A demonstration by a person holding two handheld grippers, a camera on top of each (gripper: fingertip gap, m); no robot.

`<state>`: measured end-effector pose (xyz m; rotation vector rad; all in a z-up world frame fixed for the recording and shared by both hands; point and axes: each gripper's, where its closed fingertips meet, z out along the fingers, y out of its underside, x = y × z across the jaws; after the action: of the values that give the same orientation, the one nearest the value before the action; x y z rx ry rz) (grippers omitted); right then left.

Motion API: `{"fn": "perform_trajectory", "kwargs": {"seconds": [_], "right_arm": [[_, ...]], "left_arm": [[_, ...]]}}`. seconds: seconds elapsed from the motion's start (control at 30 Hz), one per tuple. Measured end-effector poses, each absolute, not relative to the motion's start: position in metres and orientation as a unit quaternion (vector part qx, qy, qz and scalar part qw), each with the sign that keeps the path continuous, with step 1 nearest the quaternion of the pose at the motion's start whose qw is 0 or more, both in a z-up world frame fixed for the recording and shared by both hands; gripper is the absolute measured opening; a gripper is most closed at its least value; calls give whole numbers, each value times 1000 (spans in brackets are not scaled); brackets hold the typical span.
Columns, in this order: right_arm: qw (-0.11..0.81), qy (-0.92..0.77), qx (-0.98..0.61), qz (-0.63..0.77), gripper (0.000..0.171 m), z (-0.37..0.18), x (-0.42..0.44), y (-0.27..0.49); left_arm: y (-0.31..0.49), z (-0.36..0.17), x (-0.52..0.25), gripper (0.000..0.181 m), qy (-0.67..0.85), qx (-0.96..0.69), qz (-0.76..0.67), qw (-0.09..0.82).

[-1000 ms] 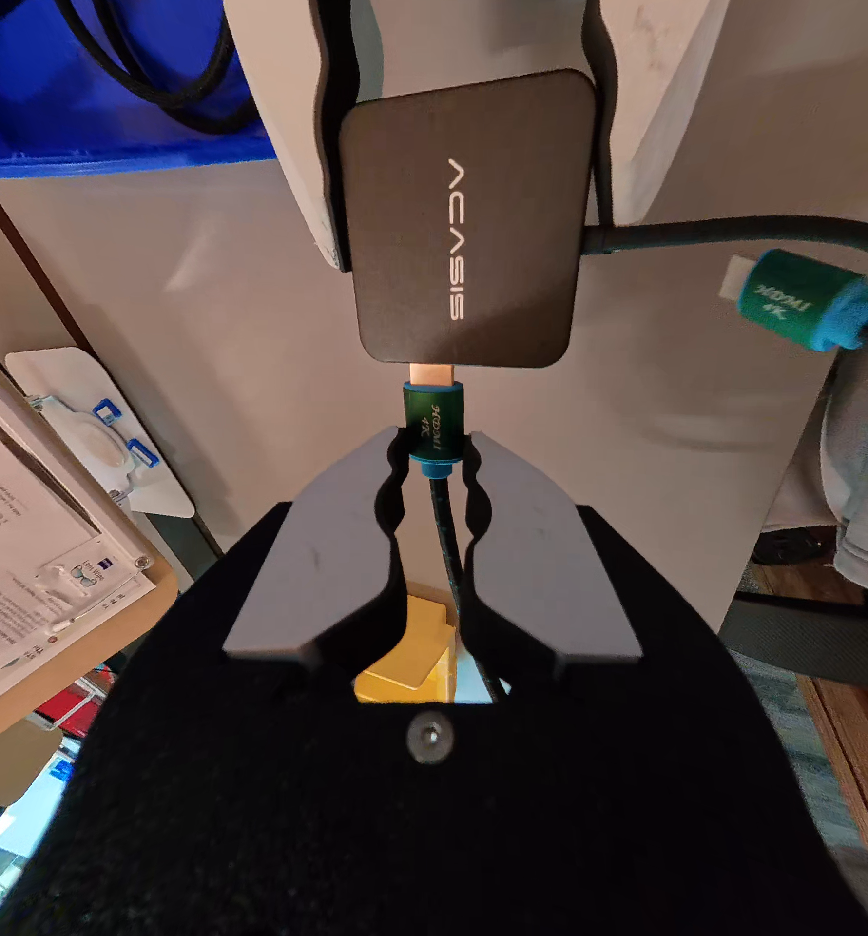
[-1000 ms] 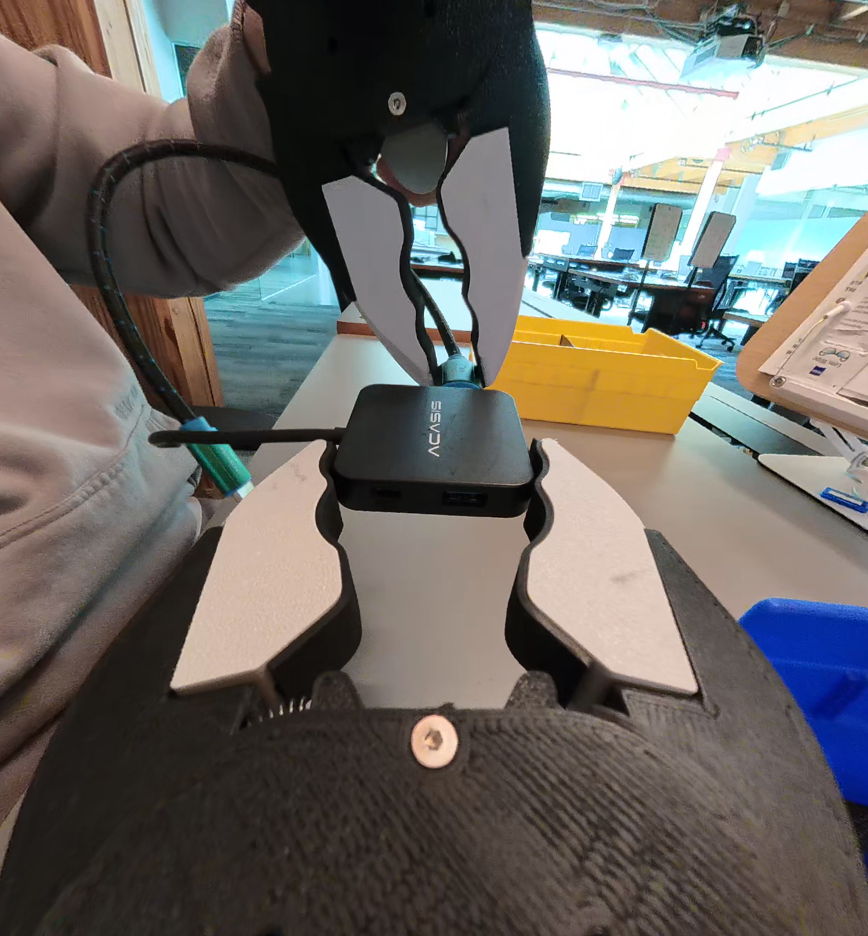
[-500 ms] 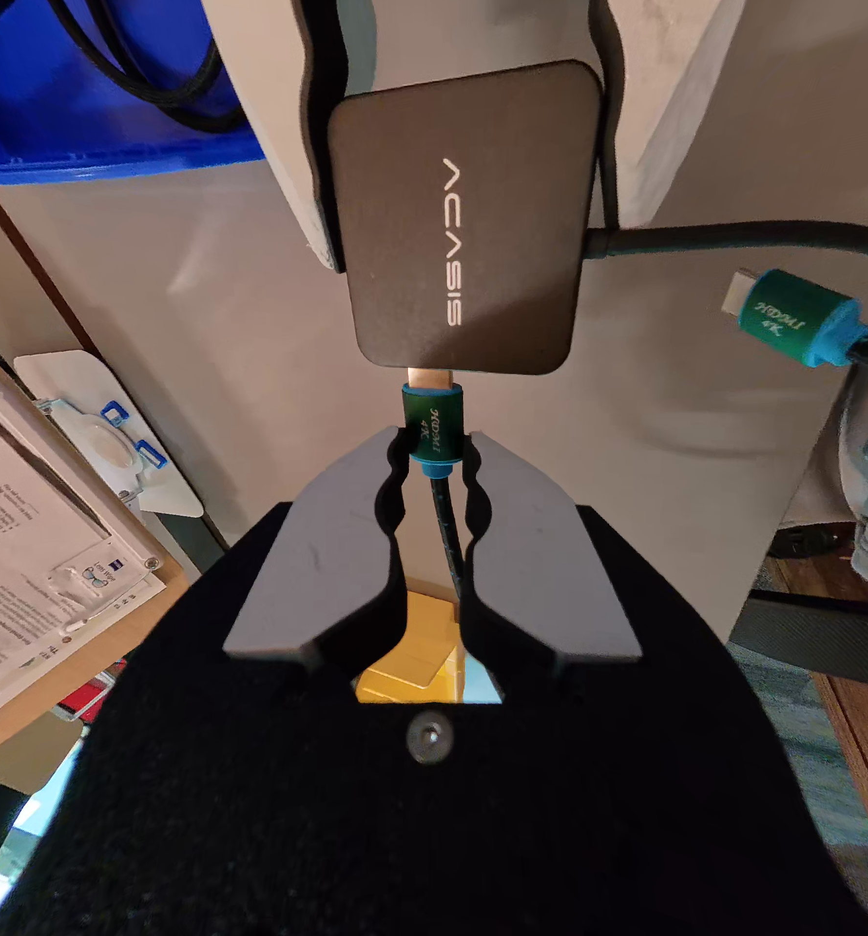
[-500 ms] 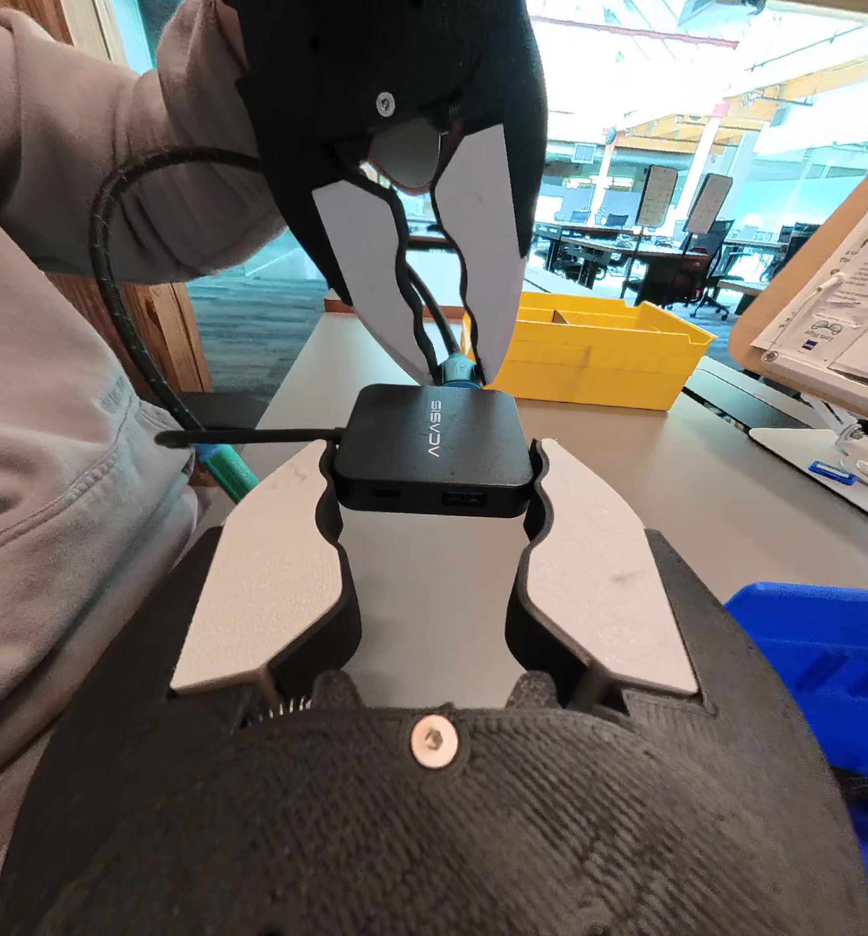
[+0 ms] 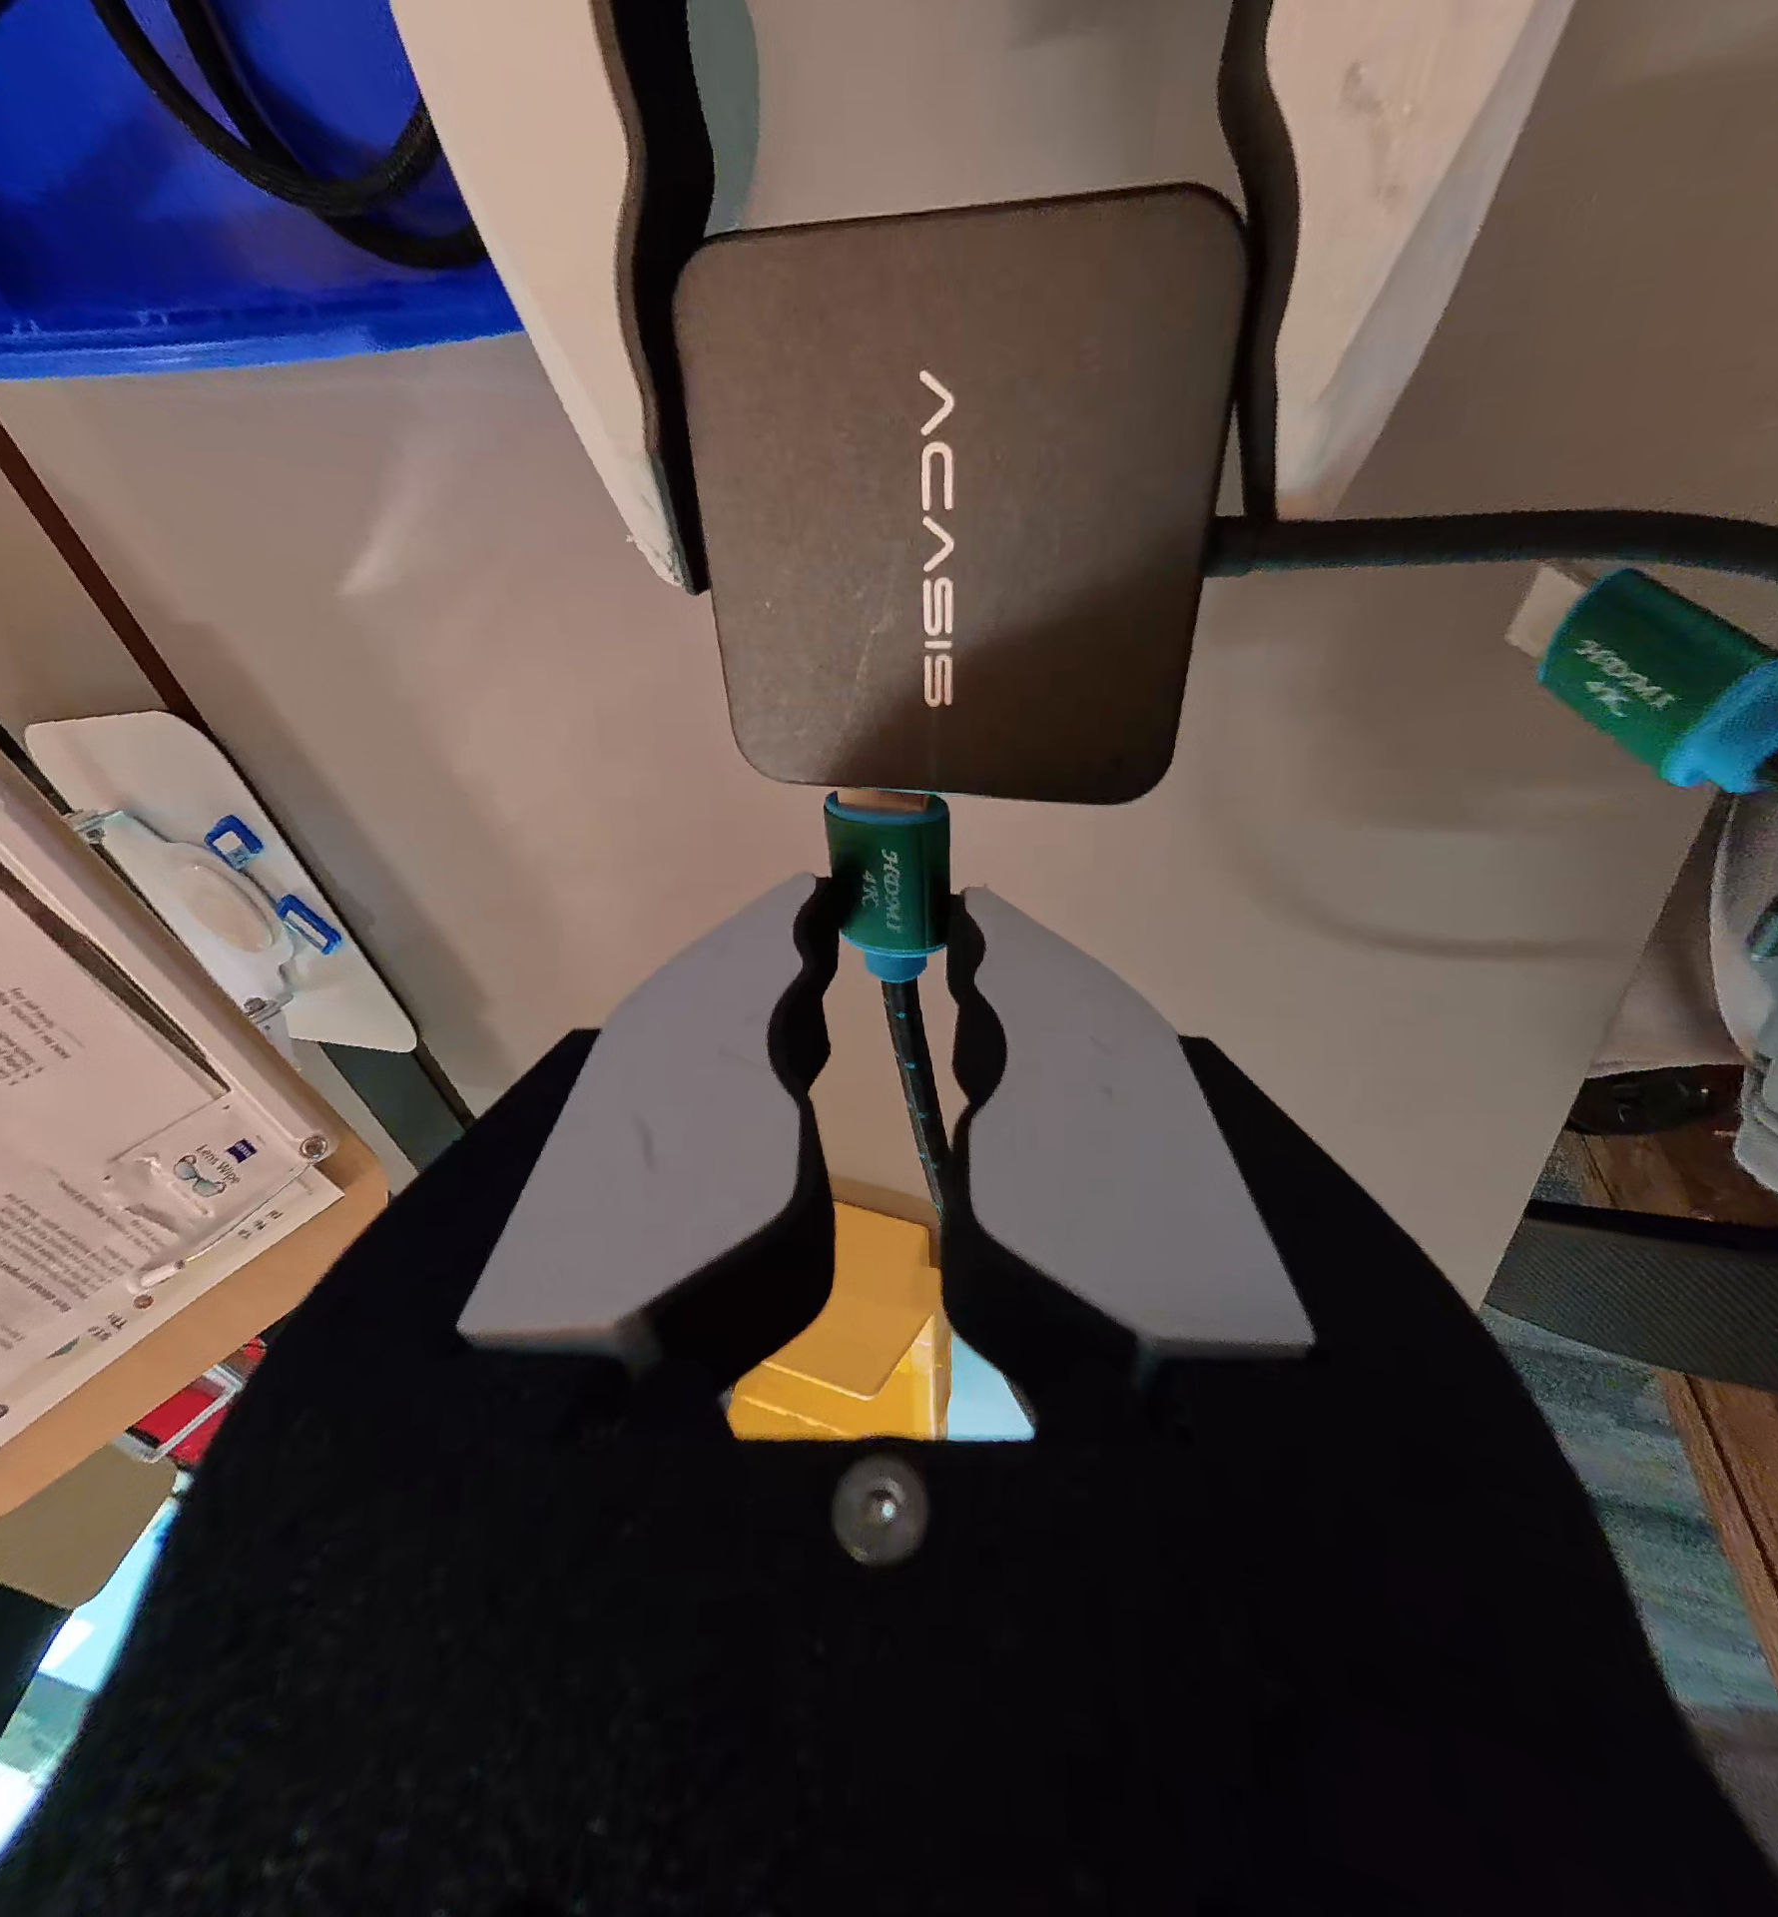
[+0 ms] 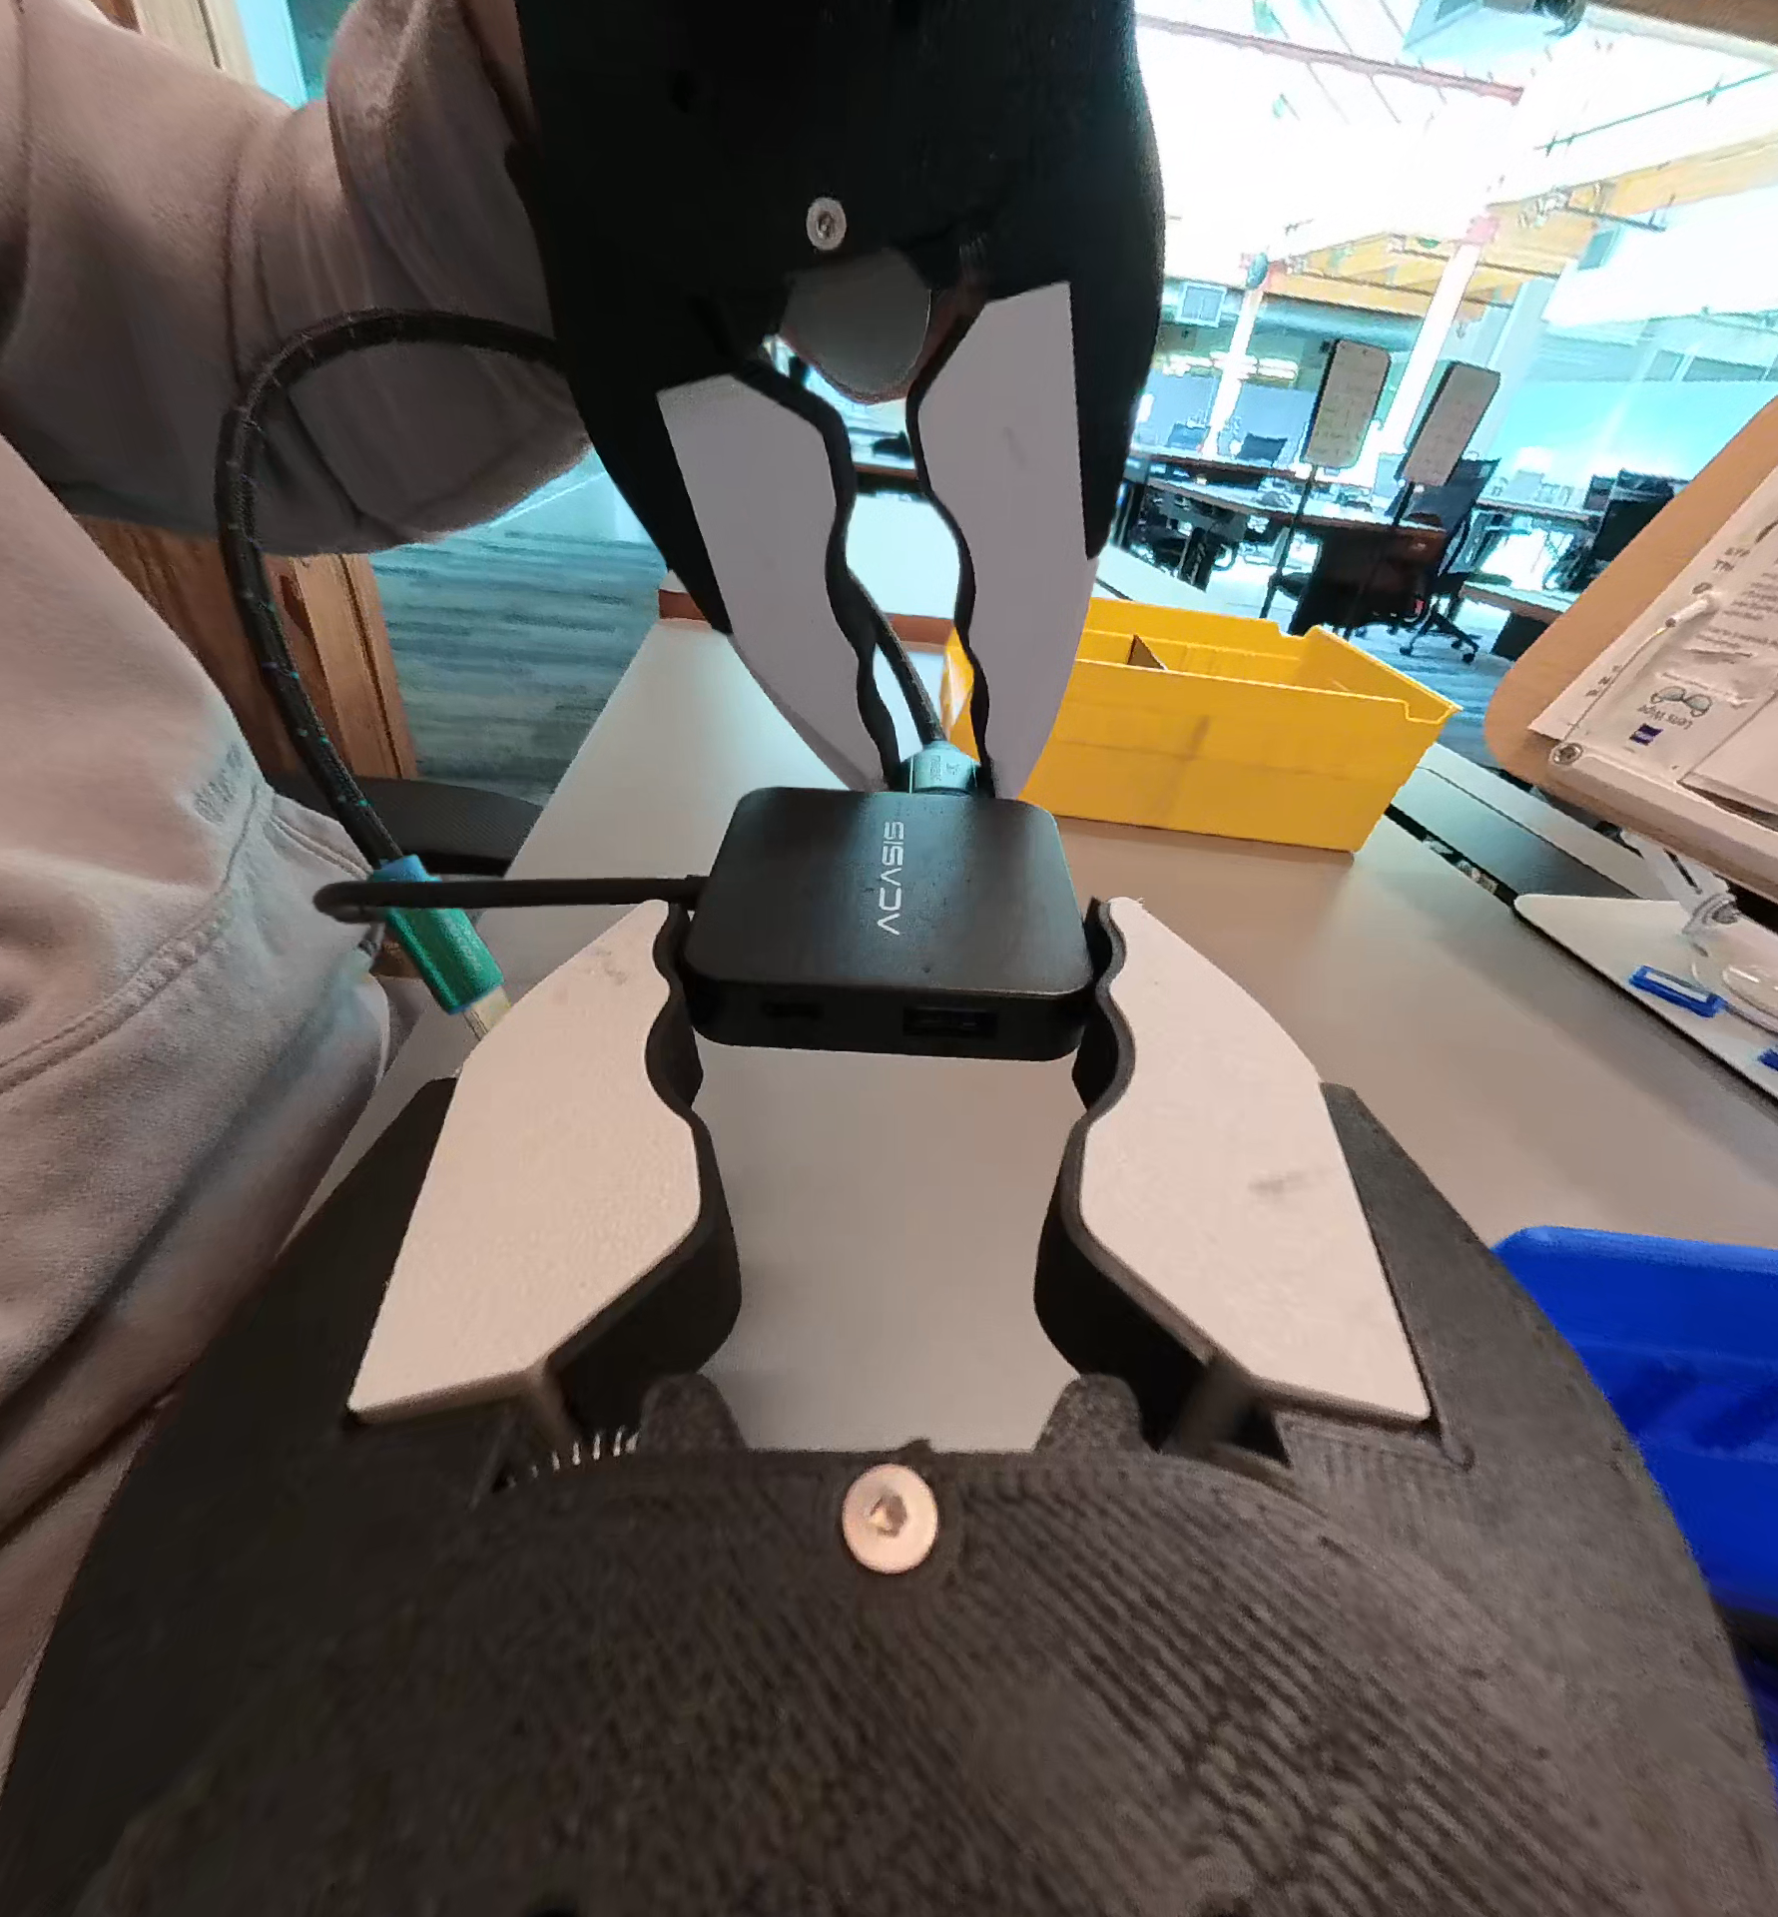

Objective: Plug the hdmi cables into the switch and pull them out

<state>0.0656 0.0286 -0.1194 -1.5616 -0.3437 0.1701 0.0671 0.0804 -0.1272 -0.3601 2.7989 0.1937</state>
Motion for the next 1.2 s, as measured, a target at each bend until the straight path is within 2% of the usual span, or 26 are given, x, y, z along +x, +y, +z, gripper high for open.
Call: {"fn": "perform_trajectory", "kwargs": {"seconds": [0.03, 0.37, 0.67, 0.93, 1.1, 1.2], "right_arm": [[695, -155, -698, 76, 72, -120, 65, 29], [655, -163, -736, 45, 72, -126, 64, 32], [682, -178, -708, 43, 72, -119, 64, 30], [757, -218, -613, 65, 72, -90, 52, 9], [760, -214, -611, 57, 72, -87, 54, 6], [758, -214, -614, 60, 72, -89, 53, 8]], "left_arm": [[81, -128, 67, 19, 978, -124, 71, 155], [81, -134, 68, 19, 976, -116, 87, 163], [77, -132, 67, 19, 977, -120, 72, 161], [41, -92, 51, 21, 970, -135, -189, 72], [50, -89, 53, 20, 963, -131, -200, 123], [53, -93, 52, 20, 963, -140, -194, 123]]}}
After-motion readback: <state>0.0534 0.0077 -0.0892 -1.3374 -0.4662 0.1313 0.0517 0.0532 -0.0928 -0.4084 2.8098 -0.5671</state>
